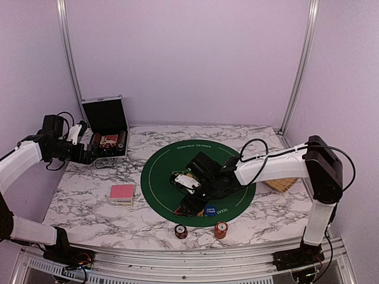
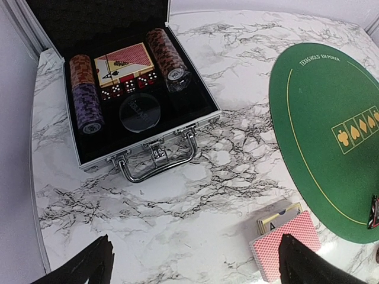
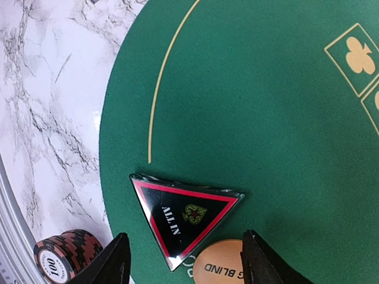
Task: Distribute texas hold em gaming equipment
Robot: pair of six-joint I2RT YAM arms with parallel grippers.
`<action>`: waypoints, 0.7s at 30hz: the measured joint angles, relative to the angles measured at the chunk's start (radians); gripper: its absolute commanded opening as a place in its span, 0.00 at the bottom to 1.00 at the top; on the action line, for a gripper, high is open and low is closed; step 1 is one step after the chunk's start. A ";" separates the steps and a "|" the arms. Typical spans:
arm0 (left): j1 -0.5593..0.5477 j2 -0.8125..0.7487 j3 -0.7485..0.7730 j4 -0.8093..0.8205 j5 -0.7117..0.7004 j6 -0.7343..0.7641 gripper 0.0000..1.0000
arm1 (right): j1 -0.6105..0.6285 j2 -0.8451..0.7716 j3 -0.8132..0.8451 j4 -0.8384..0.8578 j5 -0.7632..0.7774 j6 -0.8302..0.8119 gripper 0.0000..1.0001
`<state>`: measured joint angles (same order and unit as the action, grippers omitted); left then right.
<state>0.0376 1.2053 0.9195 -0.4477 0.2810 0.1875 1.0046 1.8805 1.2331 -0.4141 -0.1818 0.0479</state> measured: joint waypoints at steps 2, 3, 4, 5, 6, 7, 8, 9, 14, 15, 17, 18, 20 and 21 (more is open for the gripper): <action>0.000 -0.004 0.000 -0.007 0.000 0.004 0.99 | 0.002 0.012 0.015 -0.002 0.010 -0.002 0.59; 0.000 -0.005 0.000 -0.009 0.000 0.005 0.99 | 0.003 0.018 0.021 -0.002 0.013 -0.004 0.58; 0.000 -0.006 0.000 -0.011 0.000 0.006 0.99 | 0.007 0.026 0.028 -0.005 0.018 -0.006 0.58; 0.000 -0.007 0.000 -0.013 0.000 0.008 0.99 | 0.012 0.035 0.035 -0.006 0.023 -0.008 0.58; 0.000 -0.008 0.000 -0.015 0.000 0.008 0.99 | 0.018 0.045 0.042 -0.008 0.031 -0.013 0.58; 0.000 -0.009 0.002 -0.019 0.000 0.011 0.99 | 0.026 0.054 0.047 -0.010 0.035 -0.016 0.57; 0.000 -0.009 0.003 -0.024 0.001 0.012 0.99 | 0.032 0.061 0.048 -0.010 0.039 -0.017 0.57; 0.000 -0.009 0.008 -0.030 0.003 0.013 0.99 | 0.040 0.066 0.048 -0.013 0.047 -0.019 0.57; 0.000 -0.009 0.031 -0.034 0.018 0.016 0.99 | 0.047 0.067 0.049 -0.017 0.072 -0.023 0.56; 0.000 -0.009 0.033 -0.035 0.021 0.017 0.99 | 0.047 0.067 0.049 -0.018 0.075 -0.023 0.56; 0.000 -0.010 0.034 -0.035 0.026 0.018 0.99 | 0.048 0.067 0.049 -0.018 0.084 -0.022 0.56; 0.000 -0.010 0.034 -0.037 0.026 0.018 0.99 | 0.049 0.067 0.049 -0.019 0.089 -0.023 0.56; 0.000 -0.010 0.034 -0.036 0.029 0.019 0.99 | 0.054 0.066 0.044 -0.020 0.105 -0.023 0.56; 0.000 -0.010 0.034 -0.037 0.031 0.019 0.99 | 0.058 0.066 0.039 -0.020 0.112 -0.022 0.56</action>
<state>0.0376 1.1957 0.9531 -0.4843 0.3115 0.2062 1.0626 1.9469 1.2724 -0.4339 -0.0700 0.0257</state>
